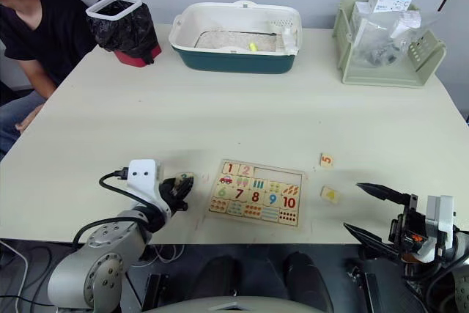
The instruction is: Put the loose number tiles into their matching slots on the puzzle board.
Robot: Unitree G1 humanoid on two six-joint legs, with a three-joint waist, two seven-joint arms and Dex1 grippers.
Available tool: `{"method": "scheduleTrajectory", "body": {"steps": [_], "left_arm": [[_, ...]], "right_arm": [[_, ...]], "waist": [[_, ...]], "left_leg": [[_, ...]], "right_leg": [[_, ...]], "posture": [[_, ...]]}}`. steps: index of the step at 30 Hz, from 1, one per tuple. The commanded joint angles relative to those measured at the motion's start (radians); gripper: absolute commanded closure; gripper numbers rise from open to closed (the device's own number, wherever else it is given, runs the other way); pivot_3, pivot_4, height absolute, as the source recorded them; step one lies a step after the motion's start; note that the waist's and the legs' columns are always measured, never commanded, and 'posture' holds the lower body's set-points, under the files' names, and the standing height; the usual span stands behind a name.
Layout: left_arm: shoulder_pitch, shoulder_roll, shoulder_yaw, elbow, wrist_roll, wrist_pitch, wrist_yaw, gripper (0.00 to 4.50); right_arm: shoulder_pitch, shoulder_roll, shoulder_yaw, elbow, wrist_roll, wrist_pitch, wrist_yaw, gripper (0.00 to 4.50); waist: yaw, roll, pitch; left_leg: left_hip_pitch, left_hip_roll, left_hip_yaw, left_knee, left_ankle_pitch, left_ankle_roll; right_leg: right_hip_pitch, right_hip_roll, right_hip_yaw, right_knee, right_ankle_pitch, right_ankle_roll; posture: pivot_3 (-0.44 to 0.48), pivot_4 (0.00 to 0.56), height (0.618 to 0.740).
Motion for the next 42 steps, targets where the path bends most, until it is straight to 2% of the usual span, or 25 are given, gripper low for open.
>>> {"method": "scheduleTrajectory", "body": {"steps": [1, 4, 8, 14, 16, 18, 21, 23, 25, 26, 28, 31, 33, 38, 42], "left_arm": [[-0.005, 0.010, -0.013, -0.031, 0.015, -0.011, 0.013, 1.21], [-0.001, 0.013, -0.002, -0.054, -0.015, -0.010, -0.018, 0.09], [-0.010, 0.097, -0.024, -0.086, -0.031, -0.037, -0.079, 0.09], [-0.052, 0.279, 0.080, -0.063, -0.086, -0.130, -0.240, 0.09], [-0.068, 0.374, 0.099, 0.039, -0.097, -0.244, -0.364, 0.09], [-0.114, 0.472, 0.102, 0.215, -0.089, -0.407, -0.509, 0.09], [-0.161, 0.541, 0.087, 0.390, -0.149, -0.550, -0.722, 0.09], [-0.194, 0.613, 0.051, 0.531, -0.140, -0.666, -0.892, 0.09], [-0.235, 0.691, -0.008, 0.691, -0.092, -0.858, -1.076, 0.09], [-0.267, 0.710, -0.022, 0.757, -0.113, -0.887, -1.166, 0.09], [-0.329, 0.739, -0.059, 0.879, -0.121, -0.974, -1.314, 0.09], [-0.460, 0.736, -0.110, 1.129, -0.074, -1.203, -1.493, 0.09], [-0.525, 0.777, -0.216, 1.250, -0.114, -1.326, -1.551, 0.09], [-0.666, 0.850, -0.506, 1.458, -0.164, -1.565, -1.558, 0.09], [-0.794, 0.824, -0.660, 1.616, -0.149, -1.666, -1.558, 0.09]], "right_arm": [[-0.004, -0.014, -0.023, 0.001, 0.016, -0.003, 0.018, 0.00], [-0.006, -0.021, -0.025, 0.014, 0.010, -0.009, 0.029, 0.00], [-0.024, -0.027, -0.025, 0.036, 0.004, -0.021, 0.044, 0.00], [-0.026, -0.033, -0.024, 0.034, 0.012, -0.026, 0.081, 0.00], [-0.026, -0.038, -0.022, 0.033, 0.015, -0.025, 0.095, 0.00], [-0.023, -0.035, -0.018, 0.023, 0.025, -0.028, 0.117, 0.00], [-0.019, -0.030, -0.016, 0.011, 0.035, -0.027, 0.131, 0.00], [-0.018, -0.027, -0.014, 0.004, 0.030, -0.040, 0.138, 0.00], [-0.010, -0.026, -0.013, 0.002, 0.024, -0.052, 0.150, 0.00], [-0.003, -0.026, -0.014, 0.001, 0.023, -0.057, 0.156, 0.00], [0.002, -0.026, -0.014, 0.002, 0.023, -0.062, 0.158, 0.00], [0.005, -0.025, -0.012, -0.001, 0.022, -0.067, 0.159, 0.00], [0.000, -0.026, -0.012, 0.005, 0.021, -0.071, 0.160, 0.00], [-0.007, -0.031, -0.016, 0.022, 0.020, -0.081, 0.164, 0.00], [-0.007, -0.031, -0.018, 0.023, 0.019, -0.088, 0.164, 0.00]], "waist": [[0.000, 0.000, 0.000], [-0.001, 0.000, 0.000], [-0.001, 0.000, 0.000], [0.000, 0.000, 0.000], [0.000, 0.000, 0.000], [0.003, 0.001, 0.001], [0.002, 0.001, 0.001], [0.001, 0.001, 0.001], [-0.001, 0.000, 0.001], [0.000, 0.001, 0.001], [0.003, 0.000, 0.002], [0.008, 0.000, 0.002], [0.006, 0.000, 0.002], [0.002, -0.001, 0.003], [0.007, -0.001, 0.003]], "left_leg": [[0.000, 0.000, 0.000, 0.000, 0.000, 0.000], [0.000, 0.000, 0.000, 0.000, 0.000, 0.000], [0.000, 0.000, 0.000, 0.000, 0.000, 0.000], [0.000, 0.000, 0.000, 0.000, 0.000, 0.000], [0.000, 0.000, 0.001, 0.000, 0.000, 0.000], [0.000, 0.000, 0.001, 0.000, 0.000, 0.000], [0.000, 0.000, 0.001, 0.000, 0.000, 0.000], [-0.001, 0.000, 0.002, 0.000, 0.000, 0.000], [-0.002, 0.000, 0.003, -0.001, 0.000, 0.000], [-0.002, 0.000, 0.003, -0.002, 0.000, 0.000], [-0.002, 0.000, 0.003, -0.003, 0.000, 0.000], [-0.003, 0.000, 0.003, -0.003, 0.000, 0.000], [-0.003, 0.000, 0.003, -0.003, 0.000, 0.000], [-0.003, 0.000, 0.003, -0.002, 0.000, 0.000], [-0.003, 0.000, 0.002, -0.002, 0.000, 0.000]], "right_leg": [[0.000, 0.000, 0.000, 0.000, 0.000, 0.000], [0.000, 0.000, 0.000, 0.000, 0.000, 0.000], [0.000, 0.000, 0.000, 0.000, 0.000, 0.000], [0.000, 0.000, 0.000, 0.000, -0.002, 0.003], [0.000, -0.001, 0.000, 0.000, -0.002, 0.003], [-0.001, 0.000, 0.000, -0.001, -0.002, 0.003], [-0.001, -0.001, -0.001, -0.001, -0.002, 0.003], [-0.002, -0.001, 0.000, -0.001, -0.002, 0.003], [-0.003, -0.001, 0.000, -0.001, -0.002, 0.003], [-0.004, -0.001, 0.000, -0.002, -0.002, 0.003], [-0.004, 0.000, 0.000, -0.002, -0.002, 0.002], [-0.004, 0.000, 0.000, -0.002, -0.002, 0.002], [-0.004, 0.000, 0.000, -0.002, 0.000, -0.001], [-0.004, 0.000, 0.000, -0.001, 0.000, -0.001], [-0.004, 0.000, 0.000, -0.001, 0.000, -0.001]], "posture": [[0.000, 0.150, 0.740], [0.000, 0.150, 0.740], [0.000, 0.150, 0.740], [0.000, 0.150, 0.740], [0.000, 0.150, 0.740], [0.000, 0.150, 0.740], [0.000, 0.150, 0.740], [0.000, 0.150, 0.740], [0.000, 0.150, 0.740], [0.000, 0.150, 0.740], [0.000, 0.150, 0.740], [0.000, 0.150, 0.740], [0.000, 0.150, 0.740], [0.000, 0.150, 0.740], [0.000, 0.150, 0.740]]}}
